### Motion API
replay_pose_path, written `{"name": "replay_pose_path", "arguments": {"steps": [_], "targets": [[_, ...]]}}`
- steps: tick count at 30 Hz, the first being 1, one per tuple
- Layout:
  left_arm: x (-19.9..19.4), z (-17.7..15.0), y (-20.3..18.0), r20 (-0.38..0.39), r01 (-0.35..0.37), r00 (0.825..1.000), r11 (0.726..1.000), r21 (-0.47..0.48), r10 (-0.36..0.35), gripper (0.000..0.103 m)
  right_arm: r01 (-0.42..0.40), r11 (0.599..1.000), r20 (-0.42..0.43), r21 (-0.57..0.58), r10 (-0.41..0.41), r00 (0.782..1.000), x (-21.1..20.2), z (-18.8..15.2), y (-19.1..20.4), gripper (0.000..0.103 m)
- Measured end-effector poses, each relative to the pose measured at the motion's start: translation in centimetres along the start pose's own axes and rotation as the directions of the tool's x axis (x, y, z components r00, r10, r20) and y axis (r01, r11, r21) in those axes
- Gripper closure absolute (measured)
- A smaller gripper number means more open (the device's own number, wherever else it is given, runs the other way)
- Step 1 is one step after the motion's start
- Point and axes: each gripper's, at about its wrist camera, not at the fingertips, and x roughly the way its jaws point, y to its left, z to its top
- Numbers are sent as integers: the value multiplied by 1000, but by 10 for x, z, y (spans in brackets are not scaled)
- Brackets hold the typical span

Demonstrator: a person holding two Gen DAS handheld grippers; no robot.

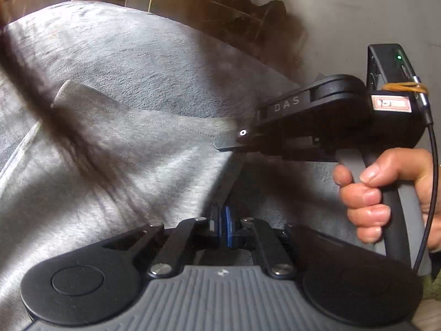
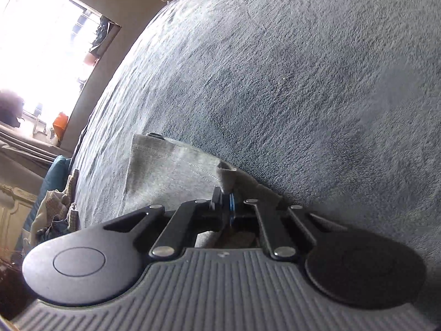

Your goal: Fold clothes

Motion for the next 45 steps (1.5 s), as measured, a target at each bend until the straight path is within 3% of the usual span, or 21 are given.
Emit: {"name": "replay_pose_path", "arguments": {"steps": [3,4,7,14,18,19,21,28,35,38,40,41,43,45], "targets": [[-21,-8,-6,13,-23,1000,1000,4,23,95,-4,1000,7,0,4,1000,-4,1,0,100],[-30,-12,-7,22,-47,999,999,10,47,87,-6,1000,9,0,6,1000,-5,2,0,100],[-53,-29,-6,40,-142,989,989,35,141,78,-12,1000,14,2,12,1000,-9,4,0,100],[-61,-70,16,-36,-252,967,967,28,253,76,-44,999,28,-10,44,999,-15,9,8,100],[-61,-78,23,-38,-264,964,964,0,264,86,-20,1000,14,-3,20,1000,-5,9,5,100],[-62,-79,23,-34,-269,962,963,3,269,94,-12,1000,7,11,12,1000,-3,9,2,100],[-64,-81,23,-24,-276,961,961,6,276,100,0,1000,1,20,0,1000,-4,6,-3,100],[-95,-77,14,34,-217,975,976,-22,218,101,-19,1000,23,8,19,1000,-18,10,5,100],[-71,-95,12,-9,-189,982,981,-35,189,100,60,998,8,3,-60,998,-6,-2,-12,100],[-75,-98,14,8,-160,987,985,-71,161,90,57,998,6,11,-57,998,1,-9,-23,100],[-90,-98,11,43,-134,989,987,-93,138,68,40,999,11,2,-40,999,-1,-6,-21,97],[-98,-97,12,60,-125,990,987,-106,131,65,45,999,19,-2,-44,999,-3,-3,-19,96],[-115,-97,18,95,-120,986,981,-155,136,59,81,997,55,-12,-80,995,-12,4,-15,81],[-131,-99,30,127,-125,979,964,-234,158,57,111,992,127,-65,-102,987,-22,11,0,78]]}}
